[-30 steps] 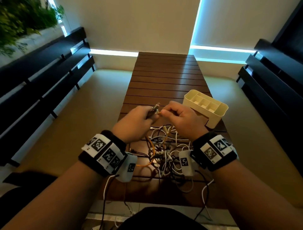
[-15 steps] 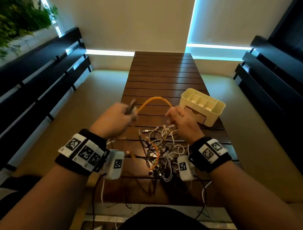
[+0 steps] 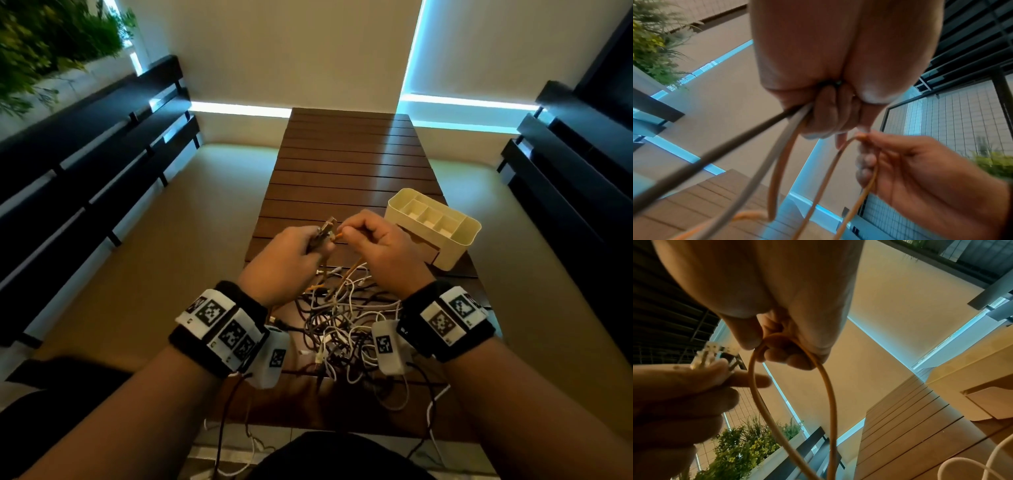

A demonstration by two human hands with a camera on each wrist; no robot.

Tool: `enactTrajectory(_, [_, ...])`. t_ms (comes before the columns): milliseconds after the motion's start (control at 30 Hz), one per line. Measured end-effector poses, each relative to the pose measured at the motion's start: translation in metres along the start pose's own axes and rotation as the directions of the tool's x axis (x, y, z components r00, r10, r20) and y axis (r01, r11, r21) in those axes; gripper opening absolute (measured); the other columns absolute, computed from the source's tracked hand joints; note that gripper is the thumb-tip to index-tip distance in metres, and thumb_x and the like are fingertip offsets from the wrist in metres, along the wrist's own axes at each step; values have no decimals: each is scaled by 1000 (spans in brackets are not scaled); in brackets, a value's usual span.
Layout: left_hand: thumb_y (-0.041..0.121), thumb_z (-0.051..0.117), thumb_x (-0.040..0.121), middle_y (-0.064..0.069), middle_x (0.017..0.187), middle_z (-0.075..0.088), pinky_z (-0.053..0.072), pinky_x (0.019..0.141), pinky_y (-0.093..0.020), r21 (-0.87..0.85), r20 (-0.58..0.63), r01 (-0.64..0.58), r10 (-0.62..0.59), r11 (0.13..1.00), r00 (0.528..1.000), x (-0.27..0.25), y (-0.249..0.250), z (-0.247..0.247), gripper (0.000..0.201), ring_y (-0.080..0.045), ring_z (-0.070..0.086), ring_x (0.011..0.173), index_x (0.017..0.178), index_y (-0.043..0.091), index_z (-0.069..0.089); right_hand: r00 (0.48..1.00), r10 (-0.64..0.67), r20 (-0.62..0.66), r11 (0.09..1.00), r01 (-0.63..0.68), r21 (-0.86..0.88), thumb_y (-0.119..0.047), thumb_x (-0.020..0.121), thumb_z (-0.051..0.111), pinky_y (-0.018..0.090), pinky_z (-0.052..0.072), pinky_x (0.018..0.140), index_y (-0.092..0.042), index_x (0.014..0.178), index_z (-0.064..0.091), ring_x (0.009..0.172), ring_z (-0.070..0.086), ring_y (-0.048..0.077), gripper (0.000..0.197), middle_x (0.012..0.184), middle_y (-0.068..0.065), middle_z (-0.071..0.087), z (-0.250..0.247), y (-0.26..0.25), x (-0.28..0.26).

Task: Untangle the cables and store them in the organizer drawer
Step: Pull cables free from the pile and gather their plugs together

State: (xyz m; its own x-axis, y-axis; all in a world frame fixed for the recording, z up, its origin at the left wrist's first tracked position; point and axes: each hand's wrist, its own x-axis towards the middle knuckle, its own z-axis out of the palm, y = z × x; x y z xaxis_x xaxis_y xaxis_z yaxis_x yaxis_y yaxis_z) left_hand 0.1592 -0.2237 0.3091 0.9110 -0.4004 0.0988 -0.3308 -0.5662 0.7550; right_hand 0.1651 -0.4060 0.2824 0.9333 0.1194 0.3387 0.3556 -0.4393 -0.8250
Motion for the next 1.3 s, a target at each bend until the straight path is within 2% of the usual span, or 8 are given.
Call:
enactTrajectory(300, [21, 53, 101, 19, 44, 47, 30, 54, -28, -220, -170, 47, -86, 974, 982, 9, 3, -17, 26, 2, 41, 43, 77, 16, 63, 977, 202, 65, 978, -204, 30, -29, 100, 52, 23, 46, 56, -21, 101, 67, 56, 51, 4, 17, 65, -8, 55, -16, 10, -26])
enactTrajectory(467, [26, 55, 100, -3, 78, 65, 48, 65, -33, -14, 56, 135, -134, 991, 989, 6, -2, -20, 22, -18, 59, 71, 94, 14, 71, 975, 222, 8, 974, -221, -48, -31, 100, 54, 40, 52, 76, -30, 95, 69, 79, 61, 14, 16, 87, 0, 67, -21, 11, -36])
enactTrajectory(600, [28, 54, 101, -2, 85, 68, 42, 62, -22, 8, 89, 73, -74, 997, 993, 1, -2, -15, 20, -9, 62, 74, 115, 26, 68, 981, 188, 53, 979, -183, -94, -27, 99, 56, 33, 50, 78, -37, 90, 67, 83, 61, 12, 18, 88, -1, 69, -26, 1, -38])
enactTrajectory(700, [29, 54, 100, 6, 60, 52, 39, 56, -23, 32, 125, 39, -43, 999, 991, -2, 0, -8, 21, -1, 44, 49, 96, 16, 70, 984, 174, 45, 981, -170, -91, -27, 99, 55, 28, 49, 74, -35, 92, 67, 81, 60, 9, 16, 87, -3, 69, -26, -5, -40])
enactTrajectory(833, [27, 54, 100, 16, 46, 48, 32, 46, -12, 6, 207, 56, -56, 998, 977, -9, 2, -9, 29, 1, 41, 42, 77, 15, 65, 970, 219, 107, 970, -204, -131, -27, 100, 54, 19, 42, 63, -33, 91, 66, 65, 53, -2, 16, 74, -11, 60, -29, -10, -46])
enactTrajectory(967, [21, 53, 101, 20, 44, 53, 33, 45, -7, -38, 316, 45, -30, 998, 948, -13, 15, -7, 29, 5, 46, 41, 74, 16, 61, 975, 157, 158, 958, -112, -264, -28, 98, 58, 18, 40, 71, -29, 103, 67, 81, 53, -1, 11, 92, -13, 57, -33, -14, -50])
enactTrajectory(1133, [27, 53, 101, 9, 47, 47, 34, 44, -16, -190, 363, 101, -26, 977, 931, -14, 24, 0, 28, -3, 40, 41, 82, 9, 65, 968, 114, 224, 942, -34, -333, -30, 97, 58, 20, 42, 71, -26, 103, 68, 84, 54, 5, 12, 91, -12, 55, -38, -27, -56])
enactTrajectory(1300, [28, 50, 103, 11, 46, 44, 33, 47, -24, -278, 193, 116, -63, 954, 979, -15, 25, 3, 28, -4, 38, 41, 95, 8, 69, 894, 332, 301, 919, -234, -319, -34, 95, 61, 23, 47, 70, -30, 100, 71, 79, 61, 6, 11, 86, -8, 65, -51, -33, -77])
